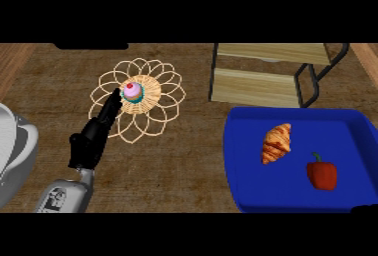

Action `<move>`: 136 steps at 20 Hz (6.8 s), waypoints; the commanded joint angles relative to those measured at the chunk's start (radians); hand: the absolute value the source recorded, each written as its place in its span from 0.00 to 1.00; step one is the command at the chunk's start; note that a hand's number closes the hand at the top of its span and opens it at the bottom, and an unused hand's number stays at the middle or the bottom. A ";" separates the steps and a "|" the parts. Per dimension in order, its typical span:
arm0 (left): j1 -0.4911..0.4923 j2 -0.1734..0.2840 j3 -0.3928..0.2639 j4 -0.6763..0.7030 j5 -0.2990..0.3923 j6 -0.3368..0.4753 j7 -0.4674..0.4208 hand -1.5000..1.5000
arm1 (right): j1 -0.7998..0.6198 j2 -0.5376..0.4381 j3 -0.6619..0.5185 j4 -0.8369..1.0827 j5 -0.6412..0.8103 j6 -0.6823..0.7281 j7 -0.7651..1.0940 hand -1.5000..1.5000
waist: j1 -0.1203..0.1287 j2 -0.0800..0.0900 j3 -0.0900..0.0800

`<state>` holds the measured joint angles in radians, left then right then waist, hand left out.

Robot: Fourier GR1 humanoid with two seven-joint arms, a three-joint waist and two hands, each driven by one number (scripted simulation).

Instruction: Pick the bell pepper from the tray and place it in the tiered shelf

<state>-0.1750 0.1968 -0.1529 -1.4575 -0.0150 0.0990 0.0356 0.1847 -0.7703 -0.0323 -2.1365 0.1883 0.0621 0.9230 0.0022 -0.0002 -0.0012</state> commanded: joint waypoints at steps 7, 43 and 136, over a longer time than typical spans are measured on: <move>0.040 -0.061 -0.002 0.017 -0.068 0.005 -0.051 0.50 | -0.090 0.155 0.061 0.007 0.214 0.075 0.080 0.00 | -0.001 0.000 0.001; 0.029 -0.082 0.135 0.055 -0.110 -0.116 -0.087 0.50 | -0.141 0.469 0.009 0.280 0.547 0.216 -0.114 0.00 | -0.003 0.000 0.001; 0.047 -0.130 0.134 -0.027 -0.133 -0.144 -0.001 0.50 | -1.412 0.726 0.145 0.675 1.196 0.005 0.260 1.00 | 0.006 -0.002 0.001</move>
<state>-0.1728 0.0705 -0.0070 -1.4503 -0.1530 -0.0357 0.0312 -1.1947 -0.0207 0.1728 -1.5041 1.3718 0.0255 1.1321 0.0039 -0.0038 -0.0007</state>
